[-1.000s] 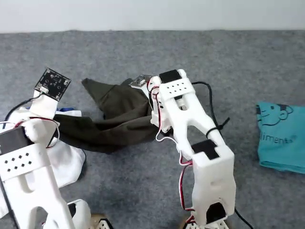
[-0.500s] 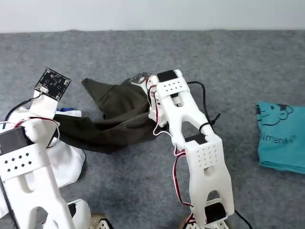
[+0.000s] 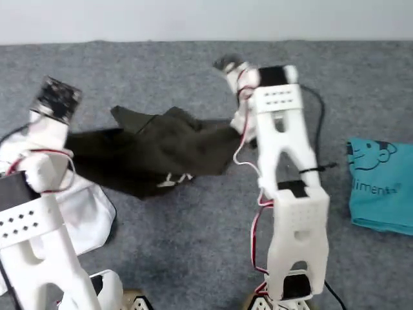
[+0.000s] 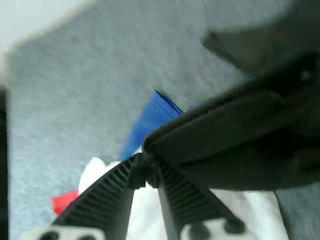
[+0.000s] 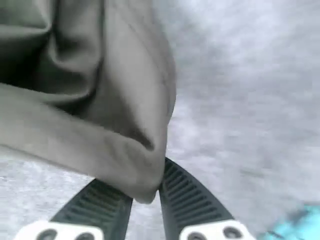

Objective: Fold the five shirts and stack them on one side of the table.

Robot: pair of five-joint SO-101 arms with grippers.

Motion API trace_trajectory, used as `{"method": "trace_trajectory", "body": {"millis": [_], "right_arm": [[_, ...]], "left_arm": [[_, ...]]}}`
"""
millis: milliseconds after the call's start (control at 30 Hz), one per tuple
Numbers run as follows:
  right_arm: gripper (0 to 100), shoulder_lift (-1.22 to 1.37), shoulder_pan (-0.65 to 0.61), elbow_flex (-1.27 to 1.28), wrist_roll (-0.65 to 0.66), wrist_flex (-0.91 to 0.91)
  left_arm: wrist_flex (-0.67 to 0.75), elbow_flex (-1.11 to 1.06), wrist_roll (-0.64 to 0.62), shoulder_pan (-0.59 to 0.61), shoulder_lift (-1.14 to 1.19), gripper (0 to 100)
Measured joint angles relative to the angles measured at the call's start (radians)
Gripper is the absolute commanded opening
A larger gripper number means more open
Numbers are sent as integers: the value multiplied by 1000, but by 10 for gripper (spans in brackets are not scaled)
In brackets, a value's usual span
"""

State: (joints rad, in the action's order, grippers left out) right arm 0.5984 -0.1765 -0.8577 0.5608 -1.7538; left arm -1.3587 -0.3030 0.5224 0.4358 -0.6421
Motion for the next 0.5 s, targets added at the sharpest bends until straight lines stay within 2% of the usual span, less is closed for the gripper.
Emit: {"method": "trace_trajectory", "body": {"millis": [133, 300, 500], "right_arm": [[10, -172, 12, -12, 31, 0], [10, -407, 15, -14, 38, 5], [10, -661, 15, -14, 74, 110]], "left_arm": [[97, 135, -75, 0, 0, 14], [218, 236, -95, -3, 0, 14], [282, 404, -95, -87, 0, 14]]}}
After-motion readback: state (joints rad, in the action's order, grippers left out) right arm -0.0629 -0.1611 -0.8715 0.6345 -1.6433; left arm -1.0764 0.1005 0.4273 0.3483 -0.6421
